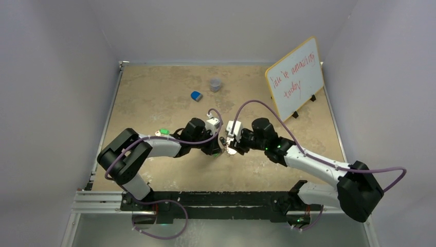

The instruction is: Remove the keys from the keyring

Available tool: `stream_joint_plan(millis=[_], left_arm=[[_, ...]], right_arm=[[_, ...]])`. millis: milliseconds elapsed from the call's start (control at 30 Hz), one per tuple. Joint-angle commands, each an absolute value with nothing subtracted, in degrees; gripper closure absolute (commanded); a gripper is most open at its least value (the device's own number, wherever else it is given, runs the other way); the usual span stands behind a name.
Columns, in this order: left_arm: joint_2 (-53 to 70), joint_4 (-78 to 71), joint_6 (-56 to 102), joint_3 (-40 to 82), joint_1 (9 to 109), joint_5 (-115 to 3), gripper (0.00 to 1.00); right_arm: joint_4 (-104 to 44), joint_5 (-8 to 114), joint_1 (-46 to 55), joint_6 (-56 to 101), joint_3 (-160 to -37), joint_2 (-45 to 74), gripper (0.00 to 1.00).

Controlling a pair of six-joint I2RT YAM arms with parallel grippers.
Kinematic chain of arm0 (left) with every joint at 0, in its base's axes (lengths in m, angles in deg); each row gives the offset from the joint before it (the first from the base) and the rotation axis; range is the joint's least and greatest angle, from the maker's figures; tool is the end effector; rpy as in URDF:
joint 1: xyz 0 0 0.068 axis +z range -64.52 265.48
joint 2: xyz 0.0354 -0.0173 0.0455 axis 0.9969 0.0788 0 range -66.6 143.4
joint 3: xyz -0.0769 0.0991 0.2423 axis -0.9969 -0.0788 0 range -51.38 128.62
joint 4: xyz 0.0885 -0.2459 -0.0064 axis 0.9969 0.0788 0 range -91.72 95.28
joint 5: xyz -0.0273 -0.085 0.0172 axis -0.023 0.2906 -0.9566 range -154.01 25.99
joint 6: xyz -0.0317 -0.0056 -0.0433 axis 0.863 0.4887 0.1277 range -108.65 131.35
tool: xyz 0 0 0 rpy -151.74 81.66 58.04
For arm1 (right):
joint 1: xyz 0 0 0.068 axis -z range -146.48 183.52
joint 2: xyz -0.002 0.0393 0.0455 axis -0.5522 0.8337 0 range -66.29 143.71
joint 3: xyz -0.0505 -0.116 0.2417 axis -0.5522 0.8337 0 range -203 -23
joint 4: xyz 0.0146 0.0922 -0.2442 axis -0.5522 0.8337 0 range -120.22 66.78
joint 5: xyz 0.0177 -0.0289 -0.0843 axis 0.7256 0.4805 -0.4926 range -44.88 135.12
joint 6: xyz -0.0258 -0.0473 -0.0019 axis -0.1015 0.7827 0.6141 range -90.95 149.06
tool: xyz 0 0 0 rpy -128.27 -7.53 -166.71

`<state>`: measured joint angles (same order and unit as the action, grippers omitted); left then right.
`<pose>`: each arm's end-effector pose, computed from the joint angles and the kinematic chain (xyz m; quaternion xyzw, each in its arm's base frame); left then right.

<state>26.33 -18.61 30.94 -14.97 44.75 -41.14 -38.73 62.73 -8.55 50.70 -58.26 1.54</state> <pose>0.2190 -0.2069 0.1378 0.2456 0.8565 -0.3646 0.2704 0.1840 0.1806 0.2327 -0.5083 0.6603 0.2217 0.5065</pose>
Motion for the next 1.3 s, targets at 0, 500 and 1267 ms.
stream_joint_plan(millis=[0, 500, 1267], left_arm=[[28.23, -22.35, 31.87, -16.42, 45.94, -38.68, 1.00], [27.95, -23.05, 32.09, -17.95, 46.89, -38.26, 1.00], [27.62, -24.31, 32.44, -18.59, 46.94, -37.55, 1.00]], right_arm=[[-43.86, 68.11, -8.71, 60.08, -53.75, -2.08, 0.51], [-48.21, 68.76, -9.03, 66.96, -52.88, 5.46, 0.68], [-50.54, 62.19, -11.99, 71.18, -55.61, 15.35, 0.75]])
